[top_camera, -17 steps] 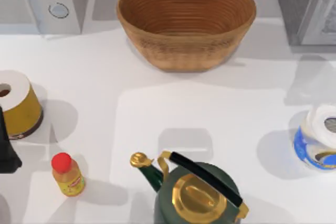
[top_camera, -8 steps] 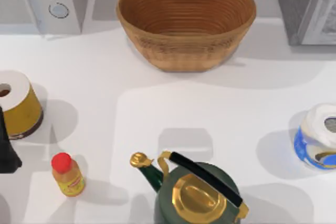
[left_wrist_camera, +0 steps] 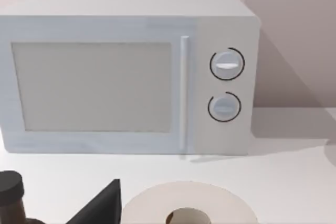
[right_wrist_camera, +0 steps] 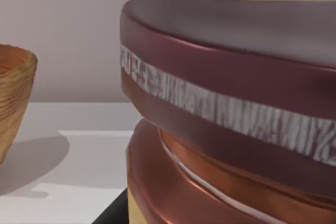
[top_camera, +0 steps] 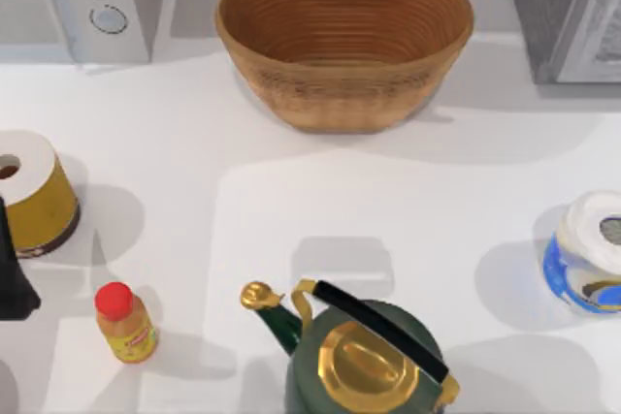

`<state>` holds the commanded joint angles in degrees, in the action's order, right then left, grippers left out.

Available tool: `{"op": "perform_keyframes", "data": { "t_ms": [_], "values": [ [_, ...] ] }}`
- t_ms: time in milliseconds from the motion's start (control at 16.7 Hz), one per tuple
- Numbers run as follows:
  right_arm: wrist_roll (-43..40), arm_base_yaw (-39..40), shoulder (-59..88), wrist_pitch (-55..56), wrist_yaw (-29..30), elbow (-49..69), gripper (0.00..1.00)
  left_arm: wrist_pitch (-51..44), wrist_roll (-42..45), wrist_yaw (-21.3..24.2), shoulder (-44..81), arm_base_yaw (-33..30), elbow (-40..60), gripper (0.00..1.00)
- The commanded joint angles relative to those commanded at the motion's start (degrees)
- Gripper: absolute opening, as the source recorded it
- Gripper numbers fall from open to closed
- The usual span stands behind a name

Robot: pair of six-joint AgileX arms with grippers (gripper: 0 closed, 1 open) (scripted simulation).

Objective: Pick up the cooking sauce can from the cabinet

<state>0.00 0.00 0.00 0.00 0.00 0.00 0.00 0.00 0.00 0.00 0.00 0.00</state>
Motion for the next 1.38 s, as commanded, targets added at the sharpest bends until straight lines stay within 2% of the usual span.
{"op": "perform_keyframes", "data": {
  "t_ms": [240,540,1380],
  "values": [
    [0.13,0.70,2.00,1.62,-0.08,0.59,0.00,0.00,0.00,0.00,0.00,0.00,0.00,1.00],
    [0.27,5.25,16.84,15.41,-1.68,4.39,0.00,0.00,0.00,0.00,0.00,0.00,0.00,1.00],
    [0.75,26.11,96.83,78.24,-9.05,19.23,0.00,0.00,0.00,0.00,0.00,0.00,0.00,1.00]
  ]
}}
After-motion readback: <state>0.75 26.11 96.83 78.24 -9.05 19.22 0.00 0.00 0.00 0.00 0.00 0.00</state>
